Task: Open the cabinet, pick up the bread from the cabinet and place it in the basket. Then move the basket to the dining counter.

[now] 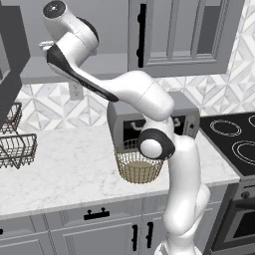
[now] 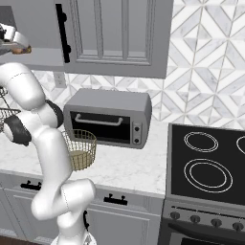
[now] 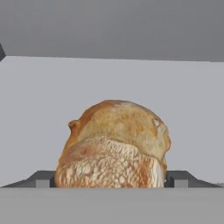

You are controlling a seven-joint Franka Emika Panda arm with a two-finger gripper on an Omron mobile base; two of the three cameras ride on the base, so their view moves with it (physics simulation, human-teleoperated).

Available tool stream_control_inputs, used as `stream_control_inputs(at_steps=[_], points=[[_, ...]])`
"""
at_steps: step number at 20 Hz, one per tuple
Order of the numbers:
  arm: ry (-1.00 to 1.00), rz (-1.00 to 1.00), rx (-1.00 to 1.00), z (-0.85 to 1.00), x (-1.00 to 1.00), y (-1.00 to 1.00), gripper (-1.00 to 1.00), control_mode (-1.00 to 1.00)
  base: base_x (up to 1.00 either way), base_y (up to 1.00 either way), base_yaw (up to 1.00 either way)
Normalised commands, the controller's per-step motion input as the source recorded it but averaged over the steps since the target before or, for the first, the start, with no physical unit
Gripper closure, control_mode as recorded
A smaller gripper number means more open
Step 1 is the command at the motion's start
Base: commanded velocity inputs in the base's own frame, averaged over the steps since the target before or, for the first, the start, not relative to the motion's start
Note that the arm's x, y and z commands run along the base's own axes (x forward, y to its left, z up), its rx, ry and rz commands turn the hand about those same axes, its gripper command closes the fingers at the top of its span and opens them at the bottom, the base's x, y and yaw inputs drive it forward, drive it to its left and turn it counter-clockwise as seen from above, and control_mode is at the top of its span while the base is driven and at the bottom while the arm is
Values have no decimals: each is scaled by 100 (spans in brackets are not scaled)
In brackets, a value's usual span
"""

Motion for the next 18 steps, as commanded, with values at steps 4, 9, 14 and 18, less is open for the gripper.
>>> stream_control_inputs(at_steps=[4, 9, 14, 18], points=[[0, 0, 0, 0, -86, -5, 100, -100, 0, 0, 0], [0, 0, 2, 0, -92, -46, 100, -100, 0, 0, 0], [2, 0, 7, -4, -88, -89, 100, -100, 0, 0, 0], [10, 0, 13, -32, -97, -81, 100, -100, 0, 0, 0]])
